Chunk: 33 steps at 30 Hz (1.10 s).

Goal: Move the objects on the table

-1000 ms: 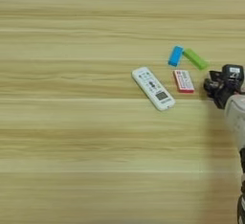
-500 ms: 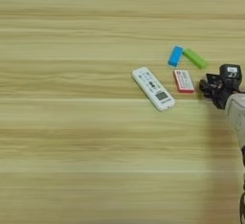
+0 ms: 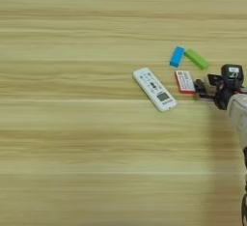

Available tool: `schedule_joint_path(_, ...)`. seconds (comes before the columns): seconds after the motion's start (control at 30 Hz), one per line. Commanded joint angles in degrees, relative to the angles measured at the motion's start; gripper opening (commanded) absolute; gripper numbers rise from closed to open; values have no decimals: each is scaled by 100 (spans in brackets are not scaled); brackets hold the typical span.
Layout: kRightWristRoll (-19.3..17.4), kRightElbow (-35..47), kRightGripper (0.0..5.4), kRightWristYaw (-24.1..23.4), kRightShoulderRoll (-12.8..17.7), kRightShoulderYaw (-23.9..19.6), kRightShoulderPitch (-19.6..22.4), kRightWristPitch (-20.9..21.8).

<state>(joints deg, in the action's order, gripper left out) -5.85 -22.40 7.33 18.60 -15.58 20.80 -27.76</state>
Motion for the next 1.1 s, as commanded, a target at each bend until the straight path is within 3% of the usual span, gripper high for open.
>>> schedule_joint_path(0.03, 19, 333, 536, -177, 209, -110, 410, 447)
schedule_joint_path(0.37, -121, 916, 536, -179, 267, -251, 482, 528)
schedule_joint_path(0.63, -130, 710, 536, 108, 571, -118, 1155, 492)
schedule_joint_path(0.83, -161, -364, 536, 372, 755, -104, 1993, 755)
schedule_joint_path(1.1, 45, -2572, 536, 630, 887, 85, 3108, 1481)
